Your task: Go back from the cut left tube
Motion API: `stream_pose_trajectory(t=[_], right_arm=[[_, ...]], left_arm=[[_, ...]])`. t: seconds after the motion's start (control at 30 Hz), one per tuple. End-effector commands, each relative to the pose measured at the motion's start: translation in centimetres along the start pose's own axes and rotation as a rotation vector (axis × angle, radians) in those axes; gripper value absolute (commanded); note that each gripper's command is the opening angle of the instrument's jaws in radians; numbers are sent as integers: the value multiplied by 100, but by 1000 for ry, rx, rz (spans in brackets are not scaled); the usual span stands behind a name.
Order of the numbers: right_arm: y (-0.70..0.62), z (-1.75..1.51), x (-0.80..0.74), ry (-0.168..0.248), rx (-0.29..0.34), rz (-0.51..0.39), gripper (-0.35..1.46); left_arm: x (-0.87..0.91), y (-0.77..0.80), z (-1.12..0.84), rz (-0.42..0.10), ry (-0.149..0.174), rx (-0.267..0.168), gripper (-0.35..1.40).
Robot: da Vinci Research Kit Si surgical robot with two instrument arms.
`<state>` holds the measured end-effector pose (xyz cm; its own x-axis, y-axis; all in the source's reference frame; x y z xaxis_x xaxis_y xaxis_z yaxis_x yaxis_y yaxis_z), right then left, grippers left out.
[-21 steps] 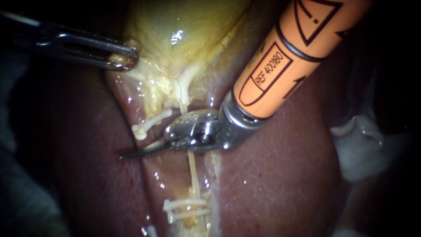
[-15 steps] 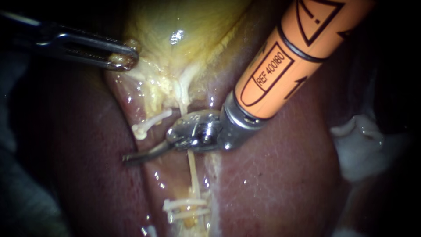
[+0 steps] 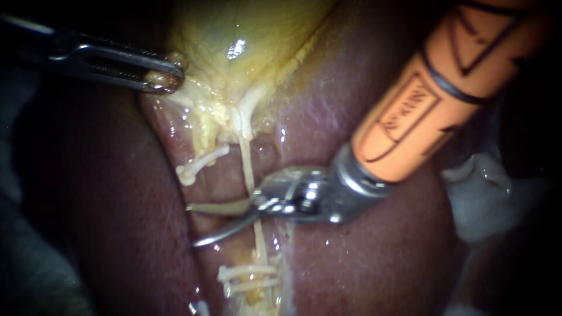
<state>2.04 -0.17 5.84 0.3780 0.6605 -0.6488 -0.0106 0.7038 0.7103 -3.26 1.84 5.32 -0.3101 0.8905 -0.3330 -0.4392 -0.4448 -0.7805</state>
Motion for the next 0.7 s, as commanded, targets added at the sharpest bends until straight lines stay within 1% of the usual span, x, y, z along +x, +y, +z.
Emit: stream_pose_trajectory(t=[0.03, 0.1, 0.17, 0.23, 0.27, 0.3, 0.4, 0.43, 0.47, 0.53, 0.63, 0.7], right_arm=[[-1, -9, 2, 6, -21, -29, 145], [-4, -43, 5, 8, -74, -147, 145], [-6, -66, 5, 8, -120, -222, 145], [-7, -88, 2, -11, -173, -307, 145], [-8, -97, 0, -28, -195, -333, 145], [-8, -106, -1, -63, -222, -358, 145], [-8, -121, -4, -164, -260, -405, 145], [-8, -126, -4, -203, -276, -419, 145], [-8, -128, -5, -226, -289, -428, 145], [-7, -132, -5, -262, -317, -447, 145], [-7, -135, -4, -282, -358, -459, 145], [-7, -136, -4, -292, -362, -463, 145]], left_arm=[[0, 0, 0, 0, 0, 0, -35], [0, -1, 0, 0, 0, 0, -35], [0, -2, 0, 0, 0, 0, -35], [0, -2, 1, 1, 0, 0, -35], [0, -2, 1, 1, 0, 0, -35], [0, -2, 1, 1, 0, 0, -35], [0, -2, 1, 1, 0, 0, -35], [0, -2, 1, 1, 0, 0, -35], [0, -2, 1, 1, 0, 0, -35], [0, -3, 1, 1, 0, 0, -35], [-1, -3, 2, 1, 0, 0, -35], [-1, -3, 3, 2, 1, 1, -35]])
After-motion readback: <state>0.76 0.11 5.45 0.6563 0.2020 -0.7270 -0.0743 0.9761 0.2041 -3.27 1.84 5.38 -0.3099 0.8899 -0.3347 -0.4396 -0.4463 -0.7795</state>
